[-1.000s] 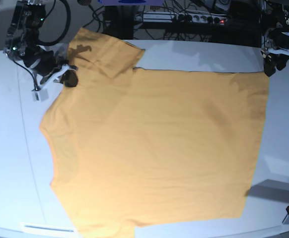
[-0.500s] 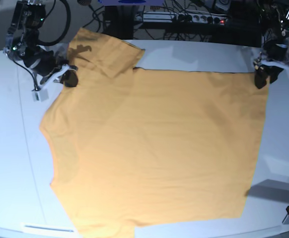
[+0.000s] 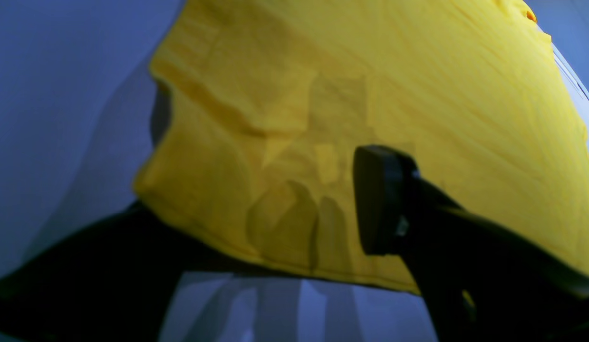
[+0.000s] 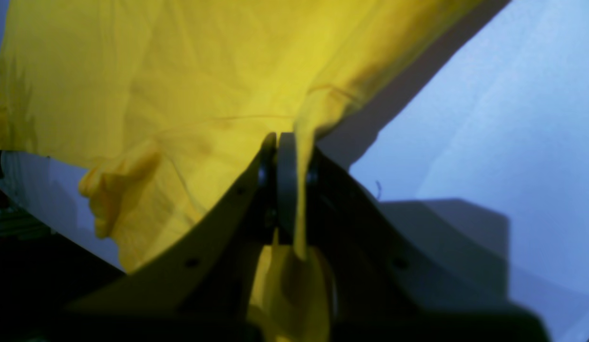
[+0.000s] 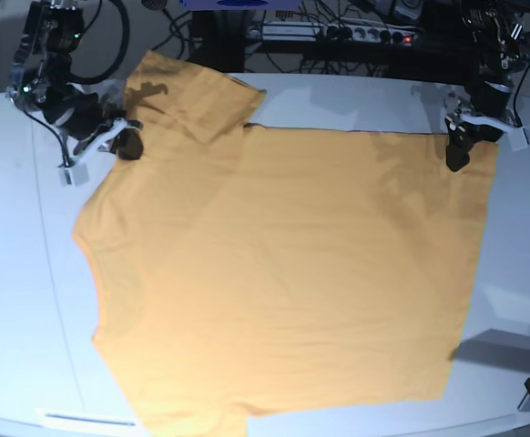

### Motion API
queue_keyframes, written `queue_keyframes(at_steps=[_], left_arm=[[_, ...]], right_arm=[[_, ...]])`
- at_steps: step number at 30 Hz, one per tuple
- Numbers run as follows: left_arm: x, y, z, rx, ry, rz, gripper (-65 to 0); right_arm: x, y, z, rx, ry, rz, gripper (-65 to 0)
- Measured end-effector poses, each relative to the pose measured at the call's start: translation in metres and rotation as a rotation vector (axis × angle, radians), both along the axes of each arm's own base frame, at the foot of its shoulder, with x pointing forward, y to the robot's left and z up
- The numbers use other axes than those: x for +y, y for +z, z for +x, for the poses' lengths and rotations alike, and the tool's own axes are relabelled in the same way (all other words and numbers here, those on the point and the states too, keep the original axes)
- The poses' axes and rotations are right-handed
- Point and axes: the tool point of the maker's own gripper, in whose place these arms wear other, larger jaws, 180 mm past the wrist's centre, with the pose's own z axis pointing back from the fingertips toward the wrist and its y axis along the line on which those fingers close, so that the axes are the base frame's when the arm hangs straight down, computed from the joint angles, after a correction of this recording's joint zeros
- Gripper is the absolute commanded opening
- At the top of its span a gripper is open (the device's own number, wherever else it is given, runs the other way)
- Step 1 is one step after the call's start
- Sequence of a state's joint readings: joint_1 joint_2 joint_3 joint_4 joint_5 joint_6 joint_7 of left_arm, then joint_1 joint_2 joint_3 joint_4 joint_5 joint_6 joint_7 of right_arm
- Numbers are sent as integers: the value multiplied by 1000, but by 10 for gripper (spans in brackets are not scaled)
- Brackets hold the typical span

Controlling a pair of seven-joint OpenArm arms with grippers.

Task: Fold the T-shirt properly
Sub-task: 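Lower the left gripper to the opposite shirt corner and grasp it, then lift the held shirt edge with both grippers and pull it toward the robot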

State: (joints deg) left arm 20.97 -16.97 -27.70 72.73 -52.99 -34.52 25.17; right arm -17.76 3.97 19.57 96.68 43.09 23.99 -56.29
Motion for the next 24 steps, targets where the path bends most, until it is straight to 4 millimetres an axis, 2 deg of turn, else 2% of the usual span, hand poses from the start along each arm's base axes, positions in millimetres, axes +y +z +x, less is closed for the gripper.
queue_keyframes(at_steps=[4, 5, 17, 21, 24], left_arm=[[-5, -7, -4, 30, -9, -13, -630], [-6, -8, -5, 36, -8, -16, -650], [-6, -8, -5, 37, -11, -16, -650], [-8, -7, -10, 47, -25, -7, -650], [-16, -5, -18, 66, -57, 8, -650]], right_arm=[[0, 0, 0, 0, 0, 0, -649], [0, 0, 0, 0, 0, 0, -649], [-1, 0, 0, 0, 0, -3, -649], [-12, 1, 0, -2, -5, -26, -649], [-30, 2, 1, -6, -63, -38, -649]])
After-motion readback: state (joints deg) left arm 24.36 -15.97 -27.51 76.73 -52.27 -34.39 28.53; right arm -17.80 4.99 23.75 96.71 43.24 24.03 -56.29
